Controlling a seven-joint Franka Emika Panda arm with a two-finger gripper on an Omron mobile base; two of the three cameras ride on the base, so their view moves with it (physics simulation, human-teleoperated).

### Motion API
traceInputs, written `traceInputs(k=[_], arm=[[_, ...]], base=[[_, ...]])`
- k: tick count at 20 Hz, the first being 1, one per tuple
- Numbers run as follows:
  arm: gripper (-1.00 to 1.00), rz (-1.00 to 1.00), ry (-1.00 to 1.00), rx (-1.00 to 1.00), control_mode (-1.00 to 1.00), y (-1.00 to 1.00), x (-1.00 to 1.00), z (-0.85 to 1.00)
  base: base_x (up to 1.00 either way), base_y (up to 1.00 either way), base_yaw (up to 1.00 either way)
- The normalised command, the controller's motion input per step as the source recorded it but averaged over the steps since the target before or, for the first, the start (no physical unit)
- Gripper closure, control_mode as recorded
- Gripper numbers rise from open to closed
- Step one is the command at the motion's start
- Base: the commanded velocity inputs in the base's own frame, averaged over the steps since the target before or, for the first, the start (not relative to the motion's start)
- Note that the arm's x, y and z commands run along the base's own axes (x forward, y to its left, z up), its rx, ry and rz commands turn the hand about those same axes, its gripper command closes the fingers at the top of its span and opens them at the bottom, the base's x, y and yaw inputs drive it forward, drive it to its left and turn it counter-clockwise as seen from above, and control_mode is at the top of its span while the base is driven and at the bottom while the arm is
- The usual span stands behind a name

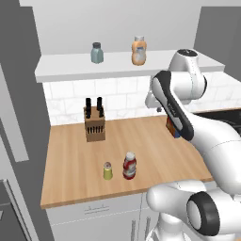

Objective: Put the shaker and condiment bottle from the counter next to their counterparts in the cabinet.

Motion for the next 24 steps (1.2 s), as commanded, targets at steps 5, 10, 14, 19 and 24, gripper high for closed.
traceInputs(k=[5, 10, 14, 19, 24], arm=[[-1.0, 0.0, 0.0, -0.08, -1.0, 0.01, -0.15, -0.16], [-1.0, 0.17, -0.01, 0.0, -1.0, 0.0, -0.39, -0.19], [-1.0, 0.37, -0.05, 0.0, -1.0, 0.0, -0.46, -0.12], [-1.0, 0.56, -0.01, -0.01, -1.0, 0.0, -0.32, -0.36], [-1.0, 0.51, 0.0, 0.05, -1.0, -0.13, -0.23, -0.72]], base=[[0.0, 0.0, 0.0], [0.0, 0.0, 0.0], [0.0, 0.0, 0.0], [0.0, 0.0, 0.0], [0.0, 0.0, 0.0]])
